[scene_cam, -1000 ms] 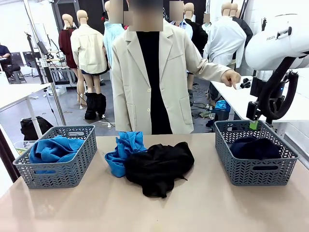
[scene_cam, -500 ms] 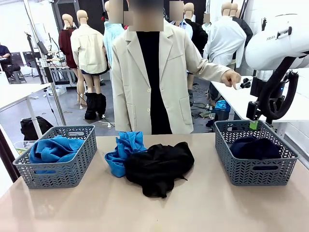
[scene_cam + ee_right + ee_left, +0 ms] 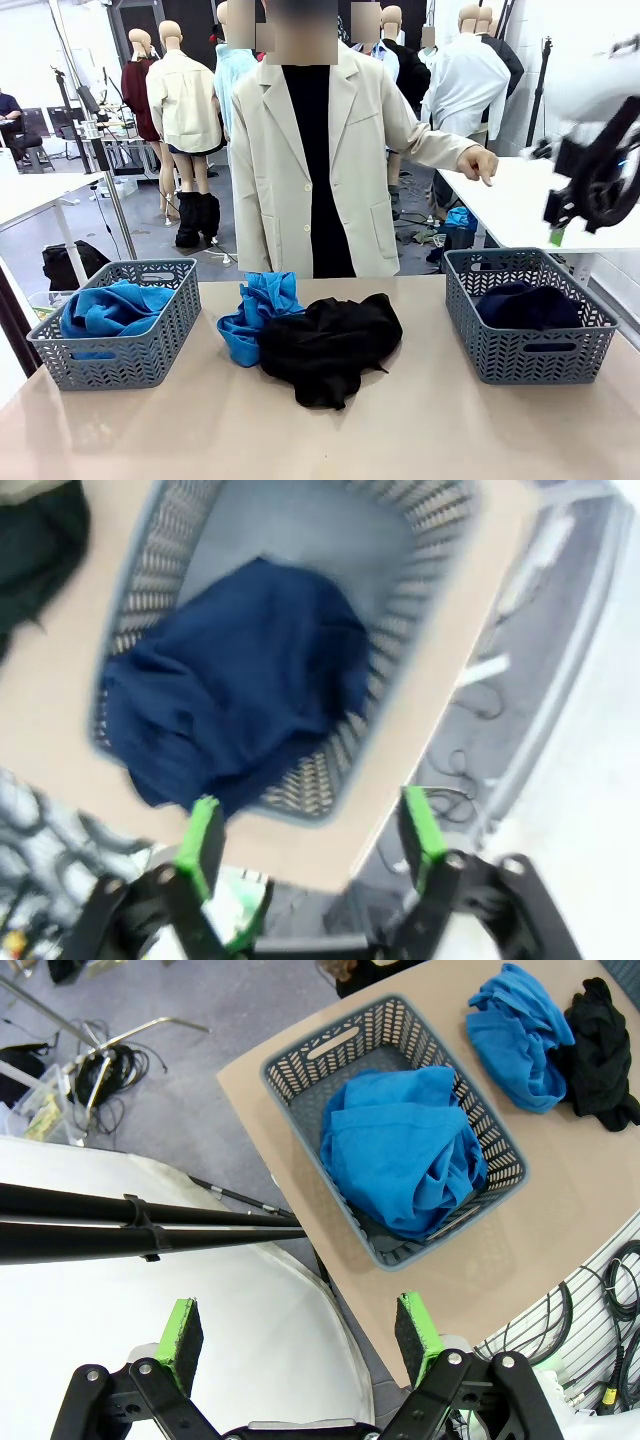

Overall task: Sort the tops and bottoms.
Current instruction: Lift clothes from the center of the table with your left hand.

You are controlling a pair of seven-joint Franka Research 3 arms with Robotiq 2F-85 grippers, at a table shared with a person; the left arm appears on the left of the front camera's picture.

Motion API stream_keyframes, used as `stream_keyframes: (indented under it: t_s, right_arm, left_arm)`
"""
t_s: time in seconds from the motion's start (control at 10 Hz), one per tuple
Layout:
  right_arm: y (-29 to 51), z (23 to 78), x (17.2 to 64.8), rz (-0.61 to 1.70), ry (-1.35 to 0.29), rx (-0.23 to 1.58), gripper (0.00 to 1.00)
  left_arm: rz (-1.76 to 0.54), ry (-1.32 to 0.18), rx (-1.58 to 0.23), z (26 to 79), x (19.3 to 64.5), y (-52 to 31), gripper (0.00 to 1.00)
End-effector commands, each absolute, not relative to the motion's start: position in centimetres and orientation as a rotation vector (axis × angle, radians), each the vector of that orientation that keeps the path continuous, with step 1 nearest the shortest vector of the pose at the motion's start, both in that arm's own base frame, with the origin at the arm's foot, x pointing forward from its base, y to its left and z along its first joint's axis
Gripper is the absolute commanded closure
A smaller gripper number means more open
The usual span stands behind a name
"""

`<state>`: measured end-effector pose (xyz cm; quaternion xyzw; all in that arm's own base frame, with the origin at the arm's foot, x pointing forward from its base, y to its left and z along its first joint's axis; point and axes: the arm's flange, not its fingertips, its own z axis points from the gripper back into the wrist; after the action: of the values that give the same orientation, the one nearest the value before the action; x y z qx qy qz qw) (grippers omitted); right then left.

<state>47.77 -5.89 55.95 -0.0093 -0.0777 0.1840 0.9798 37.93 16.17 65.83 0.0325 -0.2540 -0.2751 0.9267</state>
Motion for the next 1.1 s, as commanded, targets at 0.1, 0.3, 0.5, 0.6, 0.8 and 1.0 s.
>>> stream_keyframes:
  t_s: [0.1,0.3,0.5,0.6,0.8,1.0]
  right_arm:
    - [-16.6,58.4,46.6,0.223,-0.275,0.001,0.14]
    - [-22.9,58.8,45.4,0.098,-0.344,0.001,0.14]
    - [-22.6,59.6,44.3,0.116,-0.294,-0.019,0.14]
    - [-22.6,59.6,44.3,0.116,-0.294,-0.019,0.14]
    - [-22.6,59.6,44.3,0.116,-0.294,-0.019,0.14]
    - [-22.6,59.6,44.3,0.116,-0.294,-0.019,0.14]
  left_arm:
    - [-0.559,-0.505,0.076,65.9,37.8,16.1,0.0]
    - [-0.606,-0.537,0.064,65.4,38.8,14.2,0.0]
    - [-0.885,-0.635,-0.03,65.2,40.8,7.3,0.0]
    - [-0.978,-0.627,-0.075,64.8,42.4,3.5,0.0]
    - [-1.053,-0.593,-0.078,63.2,46.4,-3.6,0.0]
    - [-1.058,-0.607,-0.102,60.5,48.8,-9.5,0.0]
